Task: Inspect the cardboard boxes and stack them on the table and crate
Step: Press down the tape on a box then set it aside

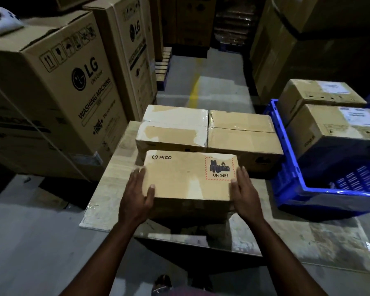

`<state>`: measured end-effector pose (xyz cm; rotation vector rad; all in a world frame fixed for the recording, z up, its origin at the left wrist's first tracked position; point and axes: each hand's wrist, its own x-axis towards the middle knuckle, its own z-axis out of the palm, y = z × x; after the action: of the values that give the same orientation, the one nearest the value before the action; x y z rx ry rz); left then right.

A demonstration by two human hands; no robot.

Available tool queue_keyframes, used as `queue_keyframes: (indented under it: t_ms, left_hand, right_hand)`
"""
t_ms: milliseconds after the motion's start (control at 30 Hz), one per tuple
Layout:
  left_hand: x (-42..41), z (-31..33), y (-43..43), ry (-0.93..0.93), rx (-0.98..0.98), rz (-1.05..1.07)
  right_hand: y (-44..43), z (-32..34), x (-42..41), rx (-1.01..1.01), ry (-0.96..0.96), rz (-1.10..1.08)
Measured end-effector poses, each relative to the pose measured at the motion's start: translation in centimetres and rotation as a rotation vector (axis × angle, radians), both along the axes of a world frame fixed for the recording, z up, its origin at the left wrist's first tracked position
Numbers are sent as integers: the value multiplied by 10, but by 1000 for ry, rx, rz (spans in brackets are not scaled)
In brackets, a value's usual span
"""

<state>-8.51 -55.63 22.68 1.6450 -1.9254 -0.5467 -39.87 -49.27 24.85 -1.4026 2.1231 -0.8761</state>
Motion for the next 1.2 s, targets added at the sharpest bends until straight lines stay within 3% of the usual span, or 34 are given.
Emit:
queue_keyframes:
  t_ms: [167, 367, 600, 833, 1033, 1100, 1200]
  left_hand:
    - [4, -1, 22, 208, 19, 18]
    - [5, -26, 29, 314, 233, 85]
    - [-13, 8, 7, 342, 172, 235]
    - [-19, 35, -17, -11, 159, 274]
    - [-29, 19, -20, -206, 265, 210]
    - [-32, 9, -17, -143, 298, 140]
    - [-36, -8, -17, 118, 366, -4]
  right_hand:
    - [26, -19, 9, -38, -642, -217]
    - [36, -28, 23, -60, -787, -298]
    - [19, 8, 29, -26, -586, -304]
    - [9, 11, 10, 150, -84, -234]
    - [0, -2, 0, 286, 65, -287]
    - [-4, -8, -2, 338, 39, -332]
    - [-6, -18, -5, 329, -46, -292]
